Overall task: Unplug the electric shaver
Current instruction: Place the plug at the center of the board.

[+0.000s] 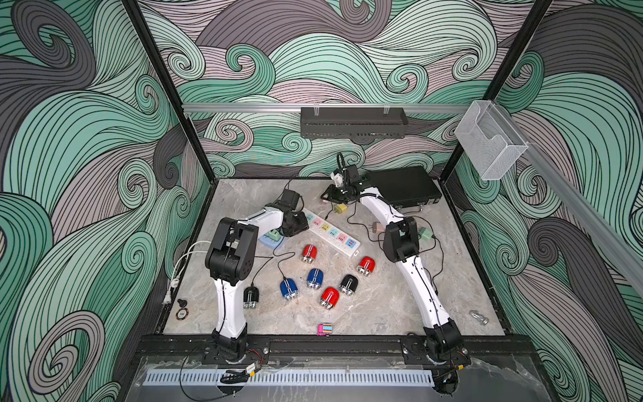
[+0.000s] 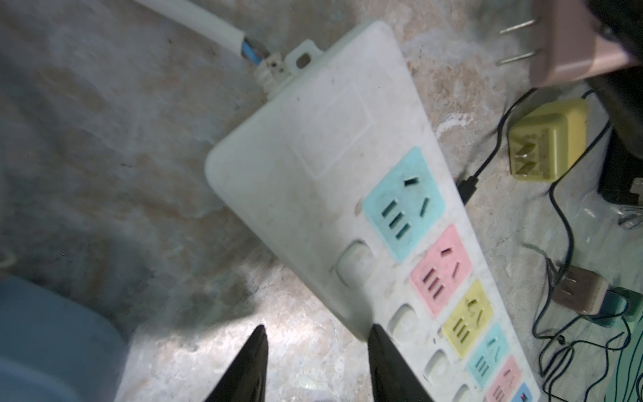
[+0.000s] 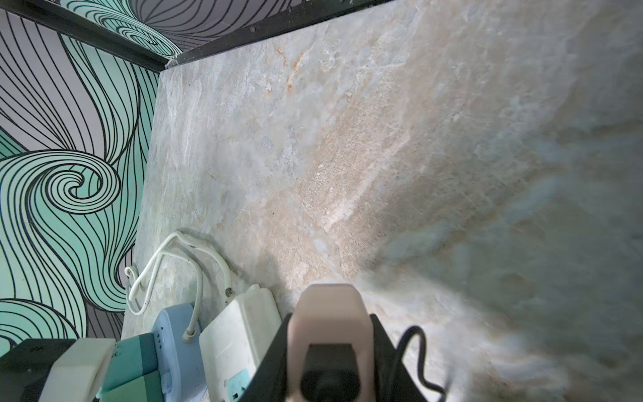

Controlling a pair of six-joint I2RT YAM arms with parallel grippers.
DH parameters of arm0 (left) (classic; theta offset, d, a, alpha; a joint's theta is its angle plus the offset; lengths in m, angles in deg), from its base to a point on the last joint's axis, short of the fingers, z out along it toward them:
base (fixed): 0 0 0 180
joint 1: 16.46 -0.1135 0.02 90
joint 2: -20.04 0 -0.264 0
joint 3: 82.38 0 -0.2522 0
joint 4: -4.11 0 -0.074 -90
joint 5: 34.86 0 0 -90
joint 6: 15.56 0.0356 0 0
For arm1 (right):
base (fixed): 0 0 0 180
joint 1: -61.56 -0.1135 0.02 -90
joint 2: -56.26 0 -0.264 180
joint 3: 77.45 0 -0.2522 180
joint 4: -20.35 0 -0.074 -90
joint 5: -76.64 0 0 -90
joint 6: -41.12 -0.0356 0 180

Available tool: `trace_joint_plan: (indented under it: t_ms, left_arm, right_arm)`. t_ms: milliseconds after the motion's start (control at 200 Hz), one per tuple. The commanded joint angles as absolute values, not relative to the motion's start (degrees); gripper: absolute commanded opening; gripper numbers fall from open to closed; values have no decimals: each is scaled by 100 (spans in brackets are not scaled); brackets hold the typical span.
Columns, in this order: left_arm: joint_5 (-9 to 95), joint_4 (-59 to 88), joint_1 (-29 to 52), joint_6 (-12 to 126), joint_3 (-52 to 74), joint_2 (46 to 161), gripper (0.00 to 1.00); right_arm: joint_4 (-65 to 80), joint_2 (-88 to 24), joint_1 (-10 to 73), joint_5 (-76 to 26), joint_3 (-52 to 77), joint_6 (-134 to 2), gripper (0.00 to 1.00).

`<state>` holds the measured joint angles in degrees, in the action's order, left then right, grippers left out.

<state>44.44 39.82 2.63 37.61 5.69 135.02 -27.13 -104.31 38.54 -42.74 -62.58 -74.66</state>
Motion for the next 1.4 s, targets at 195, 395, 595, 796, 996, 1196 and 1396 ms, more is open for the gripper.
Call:
trace_joint_plan:
  t_ms: [195, 395, 595, 796, 996, 1196, 1396]
  left_arm:
    - [4591, 4327, 320, 3885, 591, 13386, 48]
    - [4626, 4344, 326, 3885, 599, 13349, 54]
    - [4617, 4378, 329, 3911, 514, 13257, 55]
    - [4617, 4467, 348, 3946, 398, 13096, 55]
    - [4641, 4554, 392, 3973, 309, 12972, 56]
    - [4643, 4590, 445, 3979, 310, 12856, 56]
    - [4721, 4617, 506, 4006, 387, 12586, 56]
  right_arm:
    - [-2522, -10546, 3827, -4447, -6352, -7802, 34]
    - [-2593, -10559, 3854, -4416, -6285, -7806, 39]
    - [-2685, -10452, 3869, -4394, -6276, -7745, 42]
    - [-2846, -10261, 3915, -4341, -6280, -7691, 46]
    - [-3134, -10075, 3933, -4142, -6155, -7625, 47]
    - [-3196, -9892, 3933, -4139, -5958, -7535, 47]
    - [-3224, -9498, 3900, -4154, -5624, -7360, 47]
